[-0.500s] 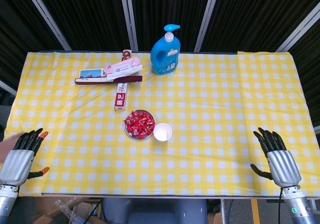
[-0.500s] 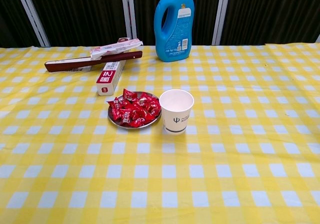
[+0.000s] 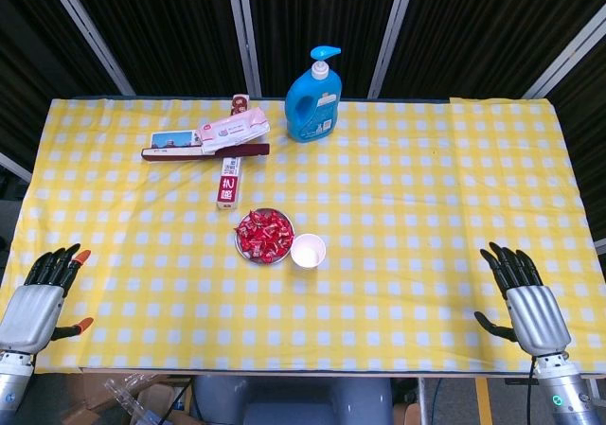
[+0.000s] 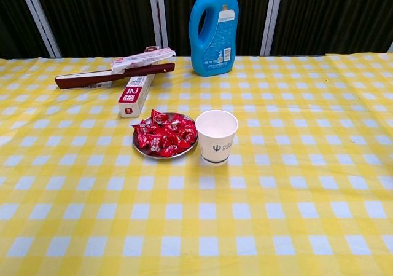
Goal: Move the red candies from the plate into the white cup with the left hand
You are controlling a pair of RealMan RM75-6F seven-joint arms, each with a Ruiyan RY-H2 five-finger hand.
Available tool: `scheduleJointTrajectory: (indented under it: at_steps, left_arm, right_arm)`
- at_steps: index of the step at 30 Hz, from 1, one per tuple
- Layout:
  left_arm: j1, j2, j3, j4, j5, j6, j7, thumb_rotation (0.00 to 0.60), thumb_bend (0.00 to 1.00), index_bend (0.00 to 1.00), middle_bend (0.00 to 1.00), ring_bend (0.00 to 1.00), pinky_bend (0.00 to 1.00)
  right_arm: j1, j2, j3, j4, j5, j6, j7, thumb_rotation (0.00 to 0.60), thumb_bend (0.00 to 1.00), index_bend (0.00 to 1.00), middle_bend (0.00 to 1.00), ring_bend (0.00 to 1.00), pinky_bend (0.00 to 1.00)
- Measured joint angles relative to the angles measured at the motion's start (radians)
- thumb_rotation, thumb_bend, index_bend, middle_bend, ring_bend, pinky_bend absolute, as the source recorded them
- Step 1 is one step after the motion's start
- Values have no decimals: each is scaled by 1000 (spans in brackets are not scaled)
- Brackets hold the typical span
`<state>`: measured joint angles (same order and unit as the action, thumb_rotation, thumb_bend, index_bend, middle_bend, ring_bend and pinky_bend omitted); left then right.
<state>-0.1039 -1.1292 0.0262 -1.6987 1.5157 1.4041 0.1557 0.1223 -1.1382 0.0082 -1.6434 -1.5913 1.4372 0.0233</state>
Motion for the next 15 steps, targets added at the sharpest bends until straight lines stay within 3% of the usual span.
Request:
scheduleJointTrajectory:
  at_steps: [2,4,6,8,10,12,15]
  left_arm:
    - [-3,0,-3,-1,-6,-5,0,600,112,0,0,8,85]
    - [-8,1,-8,-5,-12,-13,3,600,112,0,6,97,257]
    - [-15,1,-15,-12,-17,-17,13,600,115,2,67,361,498]
    - [-23,0,-25,-18,-19,-19,28,600,122,38,170,569,668]
    - [-36,-5,-38,-25,-20,-22,46,600,132,108,266,709,792]
    - [-58,-12,-54,-34,-27,-39,64,600,145,167,309,816,886]
    - [-101,-24,-85,-58,-64,-93,101,600,152,208,299,865,922]
  right_arm:
    - [1,0,0,-1,1,-2,0,600,277,0,0,0,0]
    - [1,1,0,-3,2,-3,3,600,277,0,0,0,0]
    - [1,2,0,-5,4,-5,9,600,278,0,0,0,0]
    - [2,4,0,-7,6,-9,16,600,277,0,0,0,0]
    - [3,6,-1,-8,8,-13,20,600,277,0,0,0,0]
    - [5,7,0,-9,10,-18,28,600,277,0,0,0,0]
    - [8,12,0,-11,15,-24,44,600,277,0,0,0,0]
